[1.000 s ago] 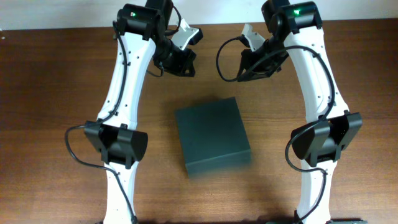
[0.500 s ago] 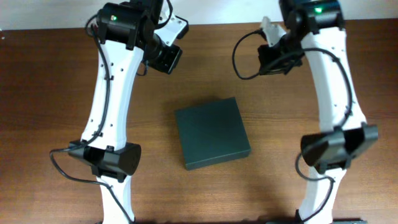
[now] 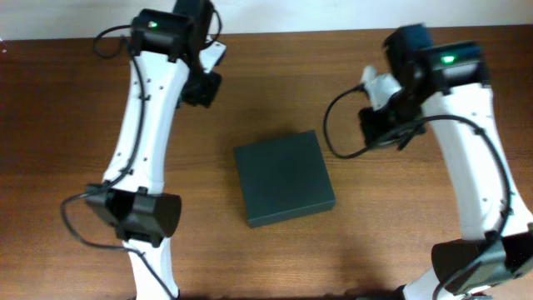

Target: Pack container

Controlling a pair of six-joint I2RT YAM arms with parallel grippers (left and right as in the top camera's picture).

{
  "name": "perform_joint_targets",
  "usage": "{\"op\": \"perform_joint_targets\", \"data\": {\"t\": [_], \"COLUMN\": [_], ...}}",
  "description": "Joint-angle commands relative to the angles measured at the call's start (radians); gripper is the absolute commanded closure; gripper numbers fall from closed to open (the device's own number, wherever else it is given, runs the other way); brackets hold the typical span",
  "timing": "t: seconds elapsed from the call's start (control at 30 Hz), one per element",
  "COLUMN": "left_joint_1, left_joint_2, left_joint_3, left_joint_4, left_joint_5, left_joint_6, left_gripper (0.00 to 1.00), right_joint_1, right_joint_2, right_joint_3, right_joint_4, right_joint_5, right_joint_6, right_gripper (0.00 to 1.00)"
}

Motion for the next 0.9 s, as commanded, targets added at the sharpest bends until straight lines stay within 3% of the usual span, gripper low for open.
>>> {"op": "perform_joint_targets", "data": {"t": [0.0, 0.4, 0.73, 0.87], "left_joint_1": [0.079, 0.238, 0.237, 0.237], "left_joint_2": [-0.163, -0.453, -0.468, -0.468], "left_joint_3": [-0.037, -0.232, -0.288, -0.288], "left_joint_4": [0.0, 0.0, 0.006, 0.011], "left_joint_5": [-0.021, 0.004, 0.031, 0.039], "left_joint_6": [-0.032, -0.073, -0.079, -0.079], "left_gripper": [0.98, 0.98, 0.98, 0.98], "right_joint_1": [0.089, 0.313, 0.362, 0.36], "right_joint_2": [-0.006, -0.004, -0.001, -0.001], "right_joint_3": [-0.1, -0.496, -0.743, -0.729], "right_joint_4": [0.061, 0.481, 0.649, 0.663], "right_joint_5": [0.012, 0.008, 0.008, 0.009], "right_joint_6": [0.003, 0.039, 0.078, 0.081], "right_gripper": [0.96, 0.96, 0.96, 0.96]}}
